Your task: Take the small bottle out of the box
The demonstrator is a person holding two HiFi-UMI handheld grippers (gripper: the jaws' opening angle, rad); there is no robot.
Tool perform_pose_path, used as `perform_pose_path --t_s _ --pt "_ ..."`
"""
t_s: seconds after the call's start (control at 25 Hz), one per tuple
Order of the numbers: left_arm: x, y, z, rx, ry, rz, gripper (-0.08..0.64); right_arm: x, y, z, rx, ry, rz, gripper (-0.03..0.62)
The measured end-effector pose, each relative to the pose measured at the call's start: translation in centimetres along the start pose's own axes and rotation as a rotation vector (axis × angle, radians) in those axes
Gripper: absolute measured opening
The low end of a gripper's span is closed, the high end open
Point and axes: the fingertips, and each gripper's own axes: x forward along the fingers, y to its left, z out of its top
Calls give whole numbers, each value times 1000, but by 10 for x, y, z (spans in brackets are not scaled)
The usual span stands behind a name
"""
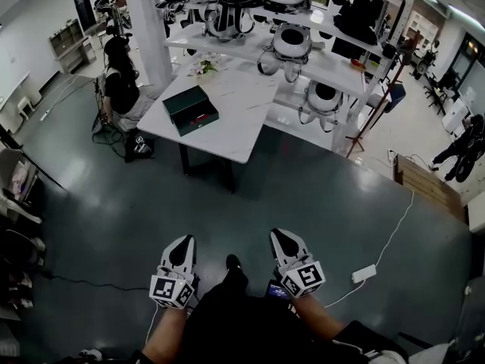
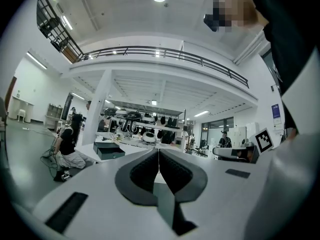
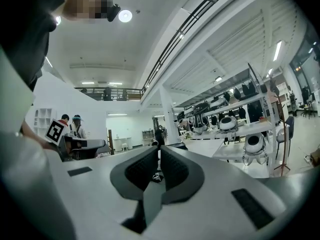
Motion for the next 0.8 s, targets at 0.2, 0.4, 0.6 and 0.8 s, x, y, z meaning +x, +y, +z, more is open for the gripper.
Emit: perform_pose_path --t_s 0.2,0.4,0.6,0.8 --pt "50 30 1 -17 -7 18 17 47 -25 9 -12 23 9 40" --pt "105 64 11 -33 -31 28 17 112 -49 16 -44 34 54 40" --pt "150 100 18 -46 -30 32 17 163 -66 38 -59 31 74 40" --pt "206 124 22 -52 -43 9 17 196 -96 52 -74 31 49 40"
